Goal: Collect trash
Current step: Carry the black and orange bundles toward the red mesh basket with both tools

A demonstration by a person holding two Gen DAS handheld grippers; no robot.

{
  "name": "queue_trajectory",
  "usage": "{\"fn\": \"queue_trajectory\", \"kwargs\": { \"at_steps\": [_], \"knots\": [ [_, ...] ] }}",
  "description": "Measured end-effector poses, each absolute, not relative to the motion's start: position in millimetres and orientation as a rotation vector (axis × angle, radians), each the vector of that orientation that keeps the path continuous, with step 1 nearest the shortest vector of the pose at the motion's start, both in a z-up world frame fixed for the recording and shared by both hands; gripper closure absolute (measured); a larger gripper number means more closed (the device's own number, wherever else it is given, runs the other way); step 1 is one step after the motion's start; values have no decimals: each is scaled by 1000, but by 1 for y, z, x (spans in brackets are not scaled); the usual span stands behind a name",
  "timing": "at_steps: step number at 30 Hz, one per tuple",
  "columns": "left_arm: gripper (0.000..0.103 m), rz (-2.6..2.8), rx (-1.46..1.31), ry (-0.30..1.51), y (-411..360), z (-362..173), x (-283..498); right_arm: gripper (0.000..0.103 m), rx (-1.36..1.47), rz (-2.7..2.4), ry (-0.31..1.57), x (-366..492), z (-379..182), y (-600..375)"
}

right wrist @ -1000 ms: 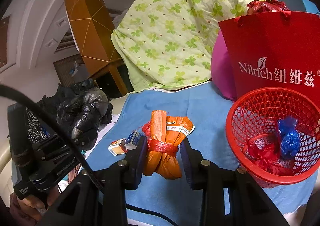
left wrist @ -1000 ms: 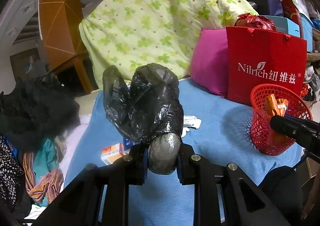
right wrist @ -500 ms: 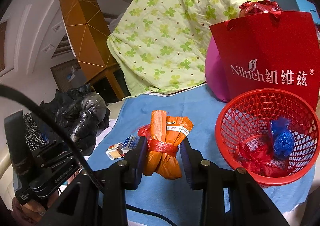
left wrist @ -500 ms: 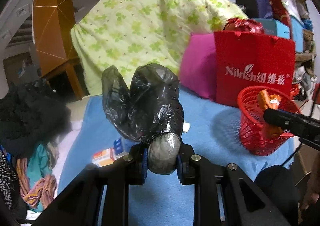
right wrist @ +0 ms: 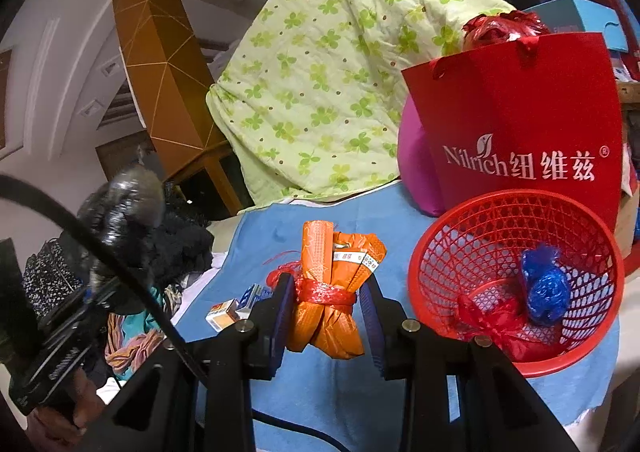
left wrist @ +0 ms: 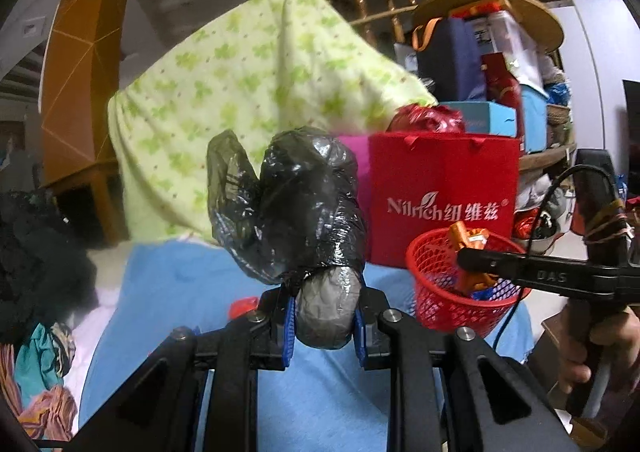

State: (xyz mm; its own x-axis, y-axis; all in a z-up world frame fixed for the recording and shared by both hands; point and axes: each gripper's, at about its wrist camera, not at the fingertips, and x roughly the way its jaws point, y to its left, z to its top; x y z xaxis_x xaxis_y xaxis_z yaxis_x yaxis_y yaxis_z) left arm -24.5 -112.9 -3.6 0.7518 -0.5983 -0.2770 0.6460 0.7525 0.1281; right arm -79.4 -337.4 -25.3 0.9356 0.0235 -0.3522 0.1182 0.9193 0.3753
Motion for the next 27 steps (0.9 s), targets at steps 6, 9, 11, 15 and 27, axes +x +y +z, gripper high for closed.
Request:
{"fn": "queue_trajectory", "kwargs": {
  "at_steps": [6, 9, 11, 15, 27],
  "knots": [
    [79, -625, 297, 281, -133, -5, -22, 67, 412, -62, 343, -86, -23, -344],
    [79, -586, 337, 315, -143, -10, -20, 67, 421, -68, 335, -90, -23, -348],
    [79, -566, 364, 331, -148, -14, -19, 67, 423, -74, 333, -92, -23, -351],
    [79, -546, 397, 366, -157, -20, -17, 67, 434, -80, 331, -95, -24, -354],
    [79, -547, 451, 405, -186, -29, -14, 67, 459, -110, 322, -109, -25, -370]
  ]
}}
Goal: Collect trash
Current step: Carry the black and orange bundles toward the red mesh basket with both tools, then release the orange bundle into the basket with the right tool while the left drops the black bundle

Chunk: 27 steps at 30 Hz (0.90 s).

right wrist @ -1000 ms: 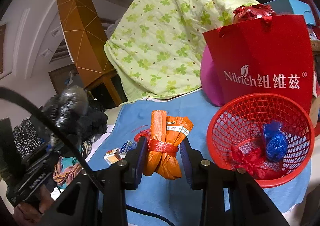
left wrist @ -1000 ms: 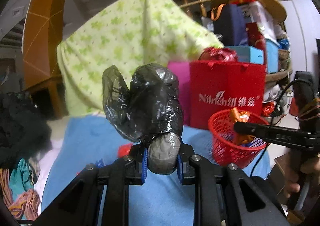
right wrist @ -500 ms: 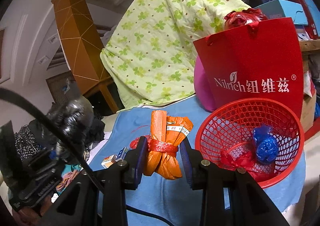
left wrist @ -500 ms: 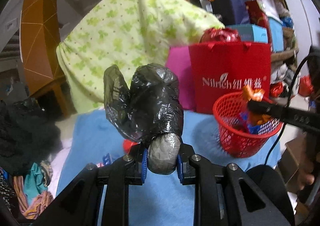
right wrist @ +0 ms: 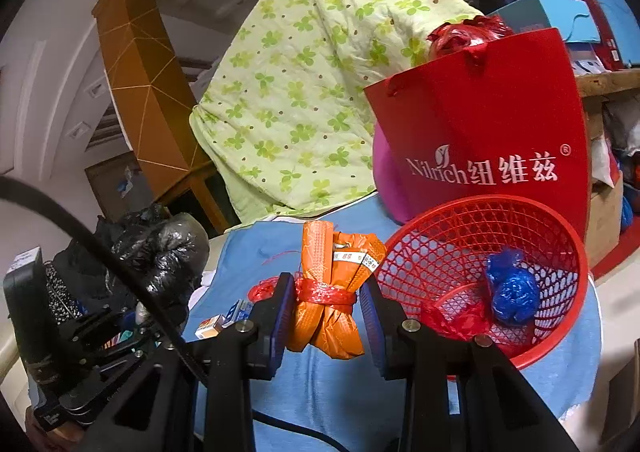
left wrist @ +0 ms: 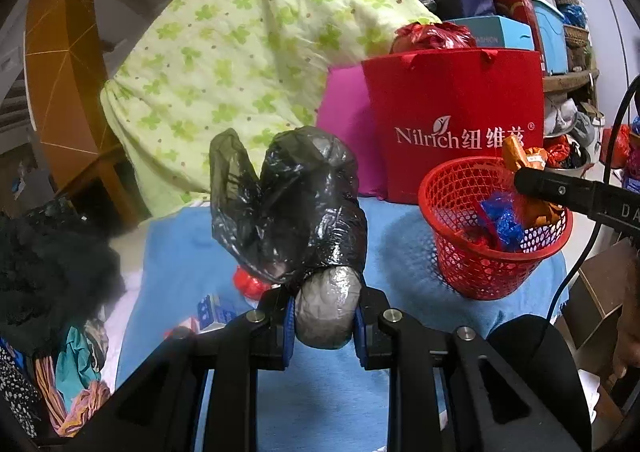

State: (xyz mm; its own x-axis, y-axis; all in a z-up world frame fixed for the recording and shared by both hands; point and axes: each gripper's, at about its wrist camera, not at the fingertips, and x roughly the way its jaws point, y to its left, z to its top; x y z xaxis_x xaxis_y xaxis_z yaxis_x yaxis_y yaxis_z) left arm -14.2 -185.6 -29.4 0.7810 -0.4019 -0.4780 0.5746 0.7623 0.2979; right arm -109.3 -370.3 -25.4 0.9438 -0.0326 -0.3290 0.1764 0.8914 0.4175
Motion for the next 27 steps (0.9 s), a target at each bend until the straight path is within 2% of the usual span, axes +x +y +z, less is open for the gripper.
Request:
{"fn": "queue_trajectory", "kwargs": {
  "at_steps": [27],
  "knots": [
    [79, -638, 558, 383, -253, -35, -34, 67, 574, -199, 292, -142, -42, -427]
  ]
}}
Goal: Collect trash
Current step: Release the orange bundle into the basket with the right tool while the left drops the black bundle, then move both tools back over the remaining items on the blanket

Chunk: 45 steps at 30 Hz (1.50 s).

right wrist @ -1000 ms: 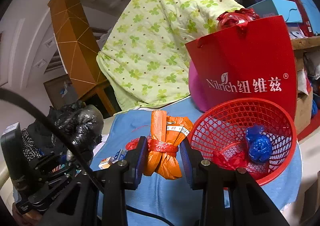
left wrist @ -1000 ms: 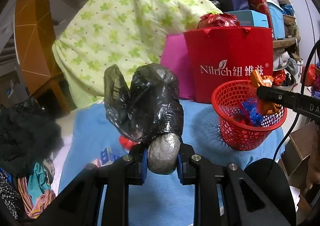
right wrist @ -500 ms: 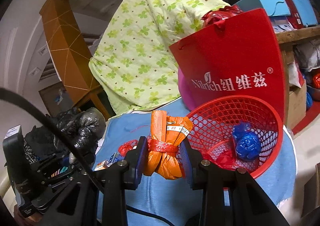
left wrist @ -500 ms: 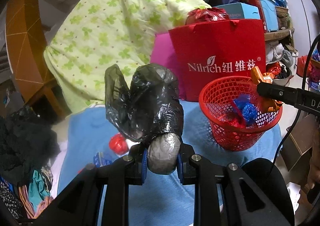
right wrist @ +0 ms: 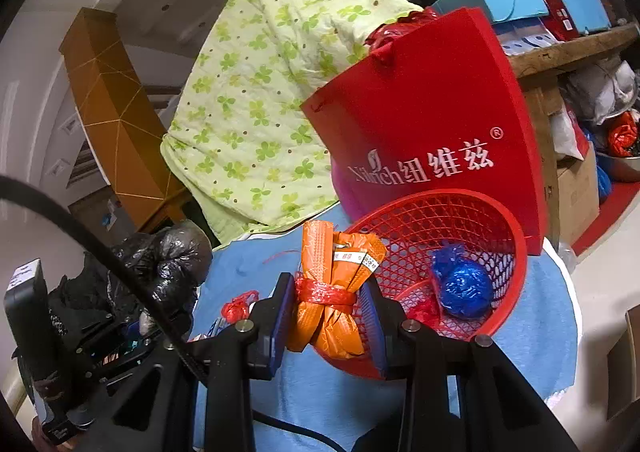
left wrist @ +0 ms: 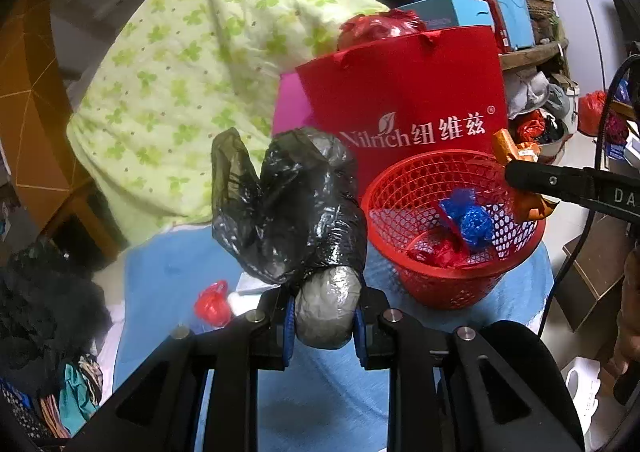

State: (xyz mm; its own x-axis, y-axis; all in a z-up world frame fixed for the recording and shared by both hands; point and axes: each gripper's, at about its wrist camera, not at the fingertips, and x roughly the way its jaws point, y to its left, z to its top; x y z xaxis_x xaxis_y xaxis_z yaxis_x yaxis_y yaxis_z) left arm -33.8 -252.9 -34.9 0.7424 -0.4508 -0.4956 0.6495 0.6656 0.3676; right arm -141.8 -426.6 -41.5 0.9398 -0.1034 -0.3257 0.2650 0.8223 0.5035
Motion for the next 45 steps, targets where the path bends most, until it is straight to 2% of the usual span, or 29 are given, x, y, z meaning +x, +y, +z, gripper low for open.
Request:
{"fn": "queue_trajectory", "kwargs": {
  "at_steps": [6, 16, 18, 19, 20, 21, 22, 32, 36, 41, 45],
  "knots": [
    [78, -737, 534, 415, -271, -34, -30, 67, 638, -194, 301, -136, -51, -450],
    [76, -1009, 377, 614, -308, -45, 4, 65, 811, -206, 333, -118, -79, -493],
    [71, -1011, 349, 639, -313, -50, 11, 64, 848, -213, 346, -115, -84, -498],
    [62, -1008, 344, 642, -314, -52, 12, 60, 861, -214, 348, -116, -86, -500],
    [47, -997, 337, 649, -314, -54, 14, 41, 873, -219, 344, -117, -87, -499],
    [42, -995, 324, 650, -313, -55, 14, 31, 884, -225, 328, -121, -87, -498],
    [41, -997, 314, 646, -311, -56, 14, 26, 884, -224, 311, -123, -87, -497],
    [41, -920, 321, 637, -244, -72, 10, 26, 690, -182, 237, -130, -42, -453],
    [36, -789, 349, 610, -194, -85, 22, 26, 592, -85, 233, -113, -18, -414],
    [35, -576, 261, 689, -120, -109, 63, 26, 468, 60, 314, -67, -10, -346],
    [35, -407, 206, 723, -74, -133, 95, 26, 417, 132, 425, -23, -33, -301]
  ]
}}
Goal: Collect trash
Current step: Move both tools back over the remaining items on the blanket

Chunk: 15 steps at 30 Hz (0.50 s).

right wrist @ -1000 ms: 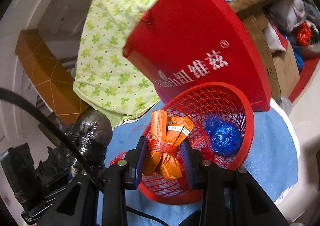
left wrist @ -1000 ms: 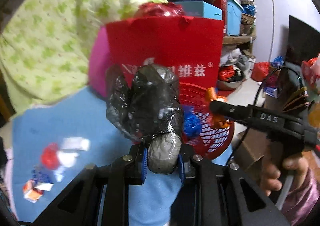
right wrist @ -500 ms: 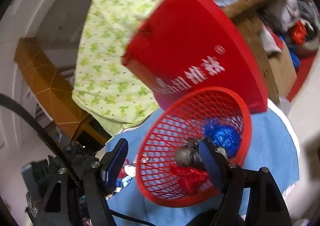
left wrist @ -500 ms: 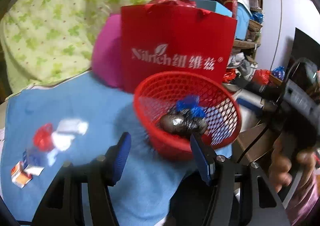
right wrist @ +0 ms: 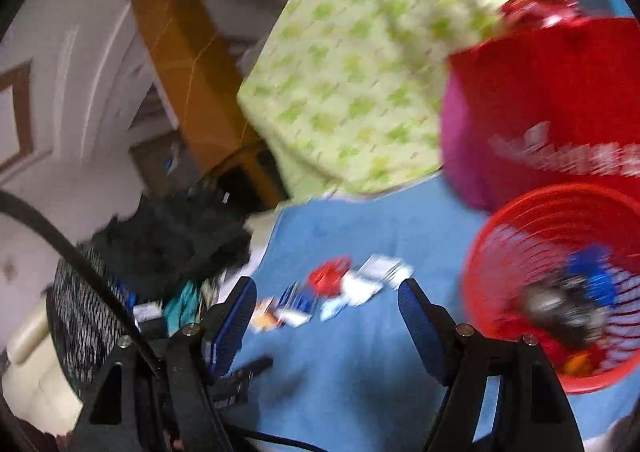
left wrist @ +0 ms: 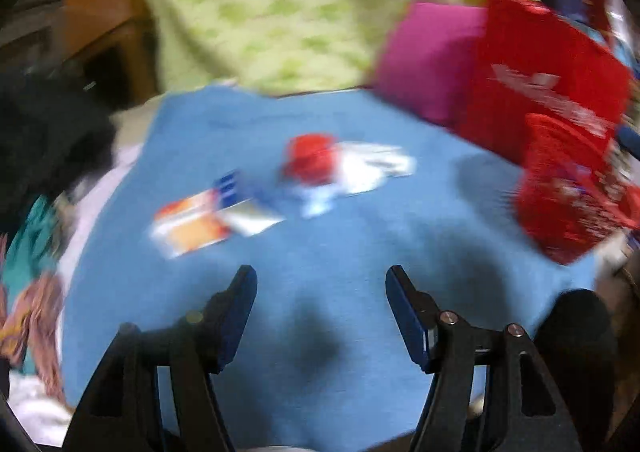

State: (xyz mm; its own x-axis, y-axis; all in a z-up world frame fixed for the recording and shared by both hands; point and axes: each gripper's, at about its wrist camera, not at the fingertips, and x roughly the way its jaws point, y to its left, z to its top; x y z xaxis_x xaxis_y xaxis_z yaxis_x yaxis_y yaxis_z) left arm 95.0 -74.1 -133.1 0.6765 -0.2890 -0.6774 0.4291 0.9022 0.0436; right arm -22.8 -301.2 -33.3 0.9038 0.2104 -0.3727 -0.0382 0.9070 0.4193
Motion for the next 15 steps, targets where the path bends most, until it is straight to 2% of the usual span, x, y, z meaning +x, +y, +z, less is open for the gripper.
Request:
{"fn": "queue_trajectory", "kwargs": {
  "at_steps": [8, 15],
  "knots": [
    [35, -284, 111, 786, -15, -167, 137, 26, 383, 98, 692, 56, -109, -265],
    [35, -241, 44, 737, 27, -165, 191, 26, 430, 74, 763, 98, -123, -274]
  ]
}}
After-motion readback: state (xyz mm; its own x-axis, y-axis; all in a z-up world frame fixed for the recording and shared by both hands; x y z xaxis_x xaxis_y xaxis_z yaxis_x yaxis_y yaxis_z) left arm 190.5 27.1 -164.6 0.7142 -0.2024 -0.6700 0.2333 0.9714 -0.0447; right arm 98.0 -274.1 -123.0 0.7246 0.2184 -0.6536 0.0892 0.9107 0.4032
